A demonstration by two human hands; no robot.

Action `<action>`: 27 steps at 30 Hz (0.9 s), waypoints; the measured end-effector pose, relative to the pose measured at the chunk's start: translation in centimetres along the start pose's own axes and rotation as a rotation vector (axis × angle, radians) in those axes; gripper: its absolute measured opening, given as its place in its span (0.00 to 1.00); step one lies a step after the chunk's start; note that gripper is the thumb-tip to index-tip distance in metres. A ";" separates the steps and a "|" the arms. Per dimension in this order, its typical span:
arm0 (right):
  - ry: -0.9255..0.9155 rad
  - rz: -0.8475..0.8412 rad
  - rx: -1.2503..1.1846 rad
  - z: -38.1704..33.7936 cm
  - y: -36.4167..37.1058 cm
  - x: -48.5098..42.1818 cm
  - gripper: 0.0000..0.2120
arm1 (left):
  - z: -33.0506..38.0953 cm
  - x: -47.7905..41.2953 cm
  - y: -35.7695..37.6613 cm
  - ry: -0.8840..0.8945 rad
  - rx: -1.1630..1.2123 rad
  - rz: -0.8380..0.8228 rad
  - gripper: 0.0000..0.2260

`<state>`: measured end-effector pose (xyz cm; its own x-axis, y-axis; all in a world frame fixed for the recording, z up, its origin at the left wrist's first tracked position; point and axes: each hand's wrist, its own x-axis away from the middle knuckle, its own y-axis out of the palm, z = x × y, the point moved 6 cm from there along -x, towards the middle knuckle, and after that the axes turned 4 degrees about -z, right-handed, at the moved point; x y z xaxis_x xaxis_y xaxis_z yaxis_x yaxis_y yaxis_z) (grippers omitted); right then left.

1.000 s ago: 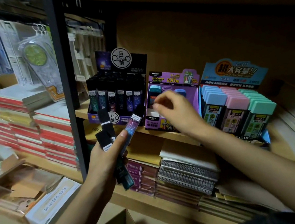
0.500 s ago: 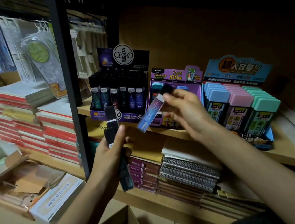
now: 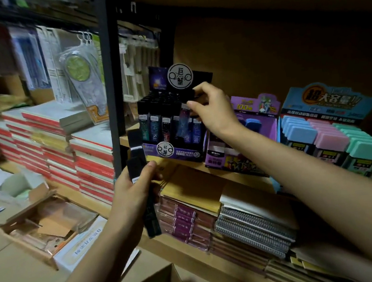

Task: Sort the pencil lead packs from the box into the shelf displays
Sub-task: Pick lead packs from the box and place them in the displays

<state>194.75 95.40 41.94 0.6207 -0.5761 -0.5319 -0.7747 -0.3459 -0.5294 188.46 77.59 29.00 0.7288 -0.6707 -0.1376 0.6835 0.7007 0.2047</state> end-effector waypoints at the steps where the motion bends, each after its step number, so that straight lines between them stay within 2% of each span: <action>1: -0.006 -0.010 0.048 0.3 0.6 -0.3 0.06 | 0.1 0.0 -0.3 -0.001 -0.001 0.010 0.06; 7: 0.009 -0.078 0.098 2.0 1.9 -0.9 0.08 | 0.6 -0.1 -1.8 0.003 0.000 0.054 0.04; 14: 0.078 -0.131 -0.033 2.2 2.9 -1.3 0.08 | 1.0 0.1 -2.6 0.007 -0.052 0.048 0.06; 21: 0.072 -0.067 -0.016 2.3 2.9 -2.0 0.05 | 0.9 0.1 -2.8 0.002 -0.025 0.014 0.05; 27: 0.047 -0.069 0.039 3.0 2.7 -1.9 0.10 | 0.7 0.0 -3.0 0.001 -0.030 0.018 0.06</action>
<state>191.86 97.81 39.57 0.6652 -0.5864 -0.4621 -0.7245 -0.3575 -0.5893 186.36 75.27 29.08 0.7413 -0.6574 -0.1354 0.6709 0.7199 0.1780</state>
